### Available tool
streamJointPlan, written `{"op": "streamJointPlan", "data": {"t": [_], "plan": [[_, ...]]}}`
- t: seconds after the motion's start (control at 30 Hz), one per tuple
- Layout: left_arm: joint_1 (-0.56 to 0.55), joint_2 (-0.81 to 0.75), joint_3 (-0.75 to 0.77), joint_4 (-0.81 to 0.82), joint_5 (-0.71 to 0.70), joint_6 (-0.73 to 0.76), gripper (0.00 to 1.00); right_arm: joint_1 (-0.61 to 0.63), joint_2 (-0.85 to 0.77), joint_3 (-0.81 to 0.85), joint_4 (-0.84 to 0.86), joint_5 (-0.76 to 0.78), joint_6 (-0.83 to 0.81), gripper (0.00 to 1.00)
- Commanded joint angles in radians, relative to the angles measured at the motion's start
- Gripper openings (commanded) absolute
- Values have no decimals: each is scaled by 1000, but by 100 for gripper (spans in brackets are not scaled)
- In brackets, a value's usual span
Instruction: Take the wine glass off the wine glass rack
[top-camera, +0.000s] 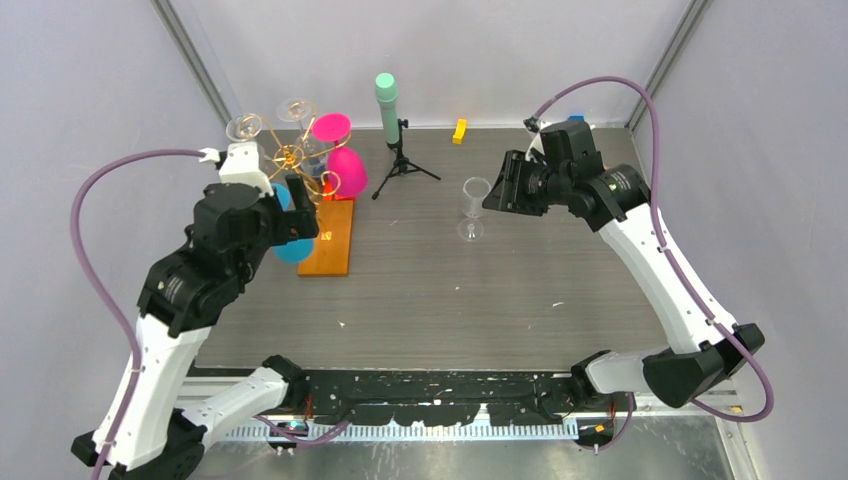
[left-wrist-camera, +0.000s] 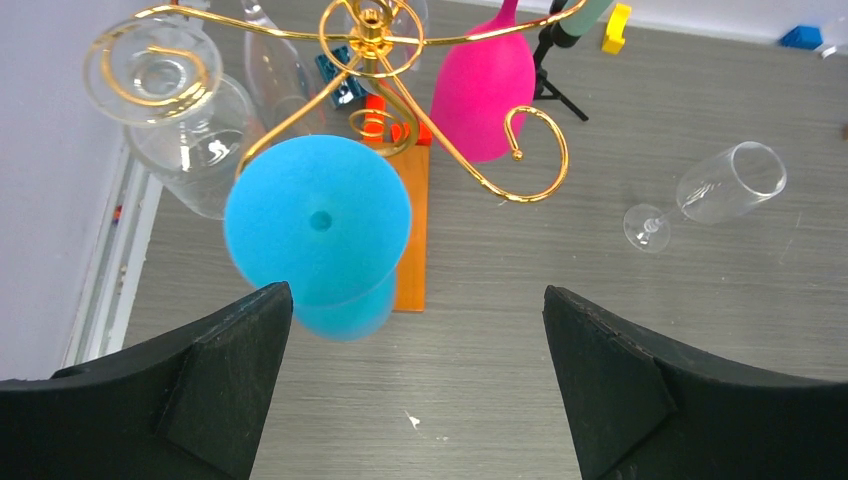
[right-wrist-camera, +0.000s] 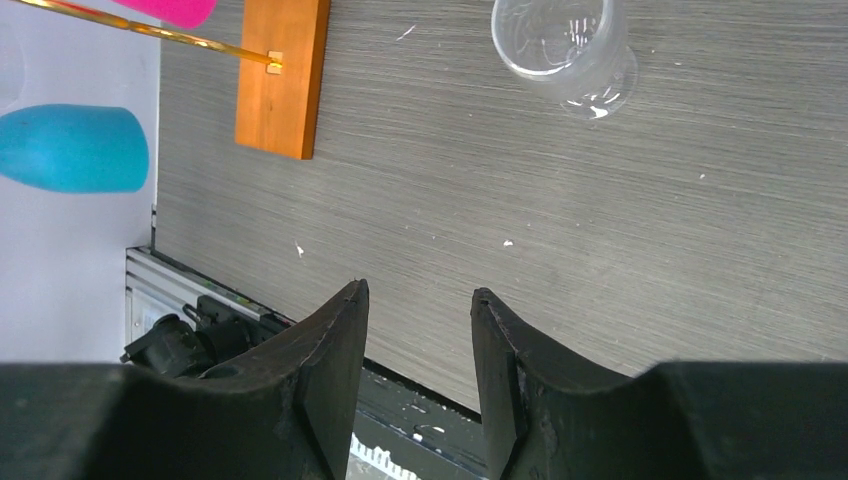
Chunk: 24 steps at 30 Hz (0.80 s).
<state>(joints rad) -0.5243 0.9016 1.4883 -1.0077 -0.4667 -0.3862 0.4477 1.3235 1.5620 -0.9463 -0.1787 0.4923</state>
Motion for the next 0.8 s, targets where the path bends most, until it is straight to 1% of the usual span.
{"op": "streamJointPlan", "data": {"t": [0.0,0.17,0.2,0.27,0.33,0.43,0.5,0.57,0.6,0.67,0.77], "plan": [[60,38,85,6,79,-1,100,2,-53,-31,54,-23,5,48],[180,129,215,28,263,12,100,2,-68,-55,59,-31,8,48],[227,154,238,31,308,9,100,2,-74,-62,62,-38,10,48],[320,202,267,47,478,-13,100,2,-82,-71,74,-45,15,48],[422,238,279,79,642,-64,96,2,-90,-78,75,-49,22,48],[550,253,271,119,780,-131,92,2,-102,-87,75,-50,27,48],[636,232,244,151,868,-171,92,2,-113,-95,74,-51,28,48],[704,208,215,146,912,-180,92,2,-125,-102,74,-51,29,48],[742,195,202,127,911,-178,92,2,-128,-104,75,-52,29,48],[789,162,166,112,883,-172,92,2,-133,-115,85,-55,35,48],[823,122,129,94,836,-159,94,2,-139,-130,89,-60,37,48]]}}
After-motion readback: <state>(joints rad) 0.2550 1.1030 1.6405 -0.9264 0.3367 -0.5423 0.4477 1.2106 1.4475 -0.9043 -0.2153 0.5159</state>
